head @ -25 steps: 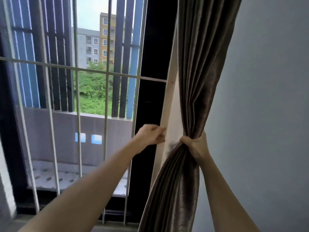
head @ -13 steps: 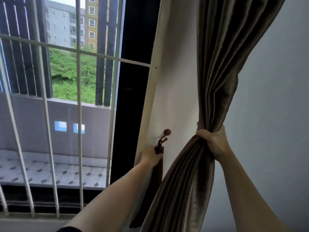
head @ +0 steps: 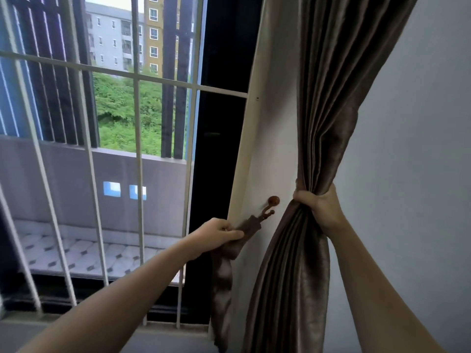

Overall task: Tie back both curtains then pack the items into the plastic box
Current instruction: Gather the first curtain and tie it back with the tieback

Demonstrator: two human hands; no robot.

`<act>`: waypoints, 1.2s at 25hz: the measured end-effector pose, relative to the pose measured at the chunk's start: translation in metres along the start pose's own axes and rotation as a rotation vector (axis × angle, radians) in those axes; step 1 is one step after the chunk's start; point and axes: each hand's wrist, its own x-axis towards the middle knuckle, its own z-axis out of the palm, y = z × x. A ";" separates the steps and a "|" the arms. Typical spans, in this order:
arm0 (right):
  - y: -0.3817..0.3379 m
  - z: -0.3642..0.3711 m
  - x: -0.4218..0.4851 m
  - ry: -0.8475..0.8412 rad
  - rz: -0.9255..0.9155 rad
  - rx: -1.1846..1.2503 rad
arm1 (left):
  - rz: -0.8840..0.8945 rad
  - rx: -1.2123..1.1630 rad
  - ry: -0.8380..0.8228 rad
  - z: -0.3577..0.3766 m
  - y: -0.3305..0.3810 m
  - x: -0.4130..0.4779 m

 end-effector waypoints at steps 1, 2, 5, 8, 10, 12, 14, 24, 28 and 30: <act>0.004 0.010 0.003 -0.012 -0.003 0.019 | 0.003 0.006 -0.028 -0.008 0.006 -0.009; 0.008 0.020 0.006 -0.016 -0.003 0.037 | 0.001 0.013 -0.056 -0.011 0.012 -0.017; 0.017 0.044 0.010 0.014 -0.014 0.047 | -0.018 0.068 -0.061 -0.015 0.029 -0.040; 0.018 0.060 0.011 0.049 -0.025 0.045 | 0.009 0.235 0.059 -0.018 0.028 -0.049; 0.016 0.068 0.012 0.046 -0.028 0.030 | 0.047 0.351 0.112 -0.021 0.026 -0.048; 0.014 0.076 0.011 0.021 -0.029 0.009 | 0.095 0.405 0.146 -0.027 0.019 -0.043; 0.013 0.083 0.009 0.000 -0.021 -0.020 | 0.147 0.342 0.164 -0.035 0.009 -0.037; -0.004 0.071 -0.009 0.019 -0.059 -0.024 | 0.165 0.494 0.209 -0.068 -0.045 -0.029; -0.005 0.064 -0.011 0.000 -0.045 -0.040 | 0.175 0.247 0.236 -0.046 -0.037 -0.030; -0.004 0.063 -0.012 -0.007 -0.042 -0.033 | 0.246 0.444 0.223 -0.048 -0.040 -0.030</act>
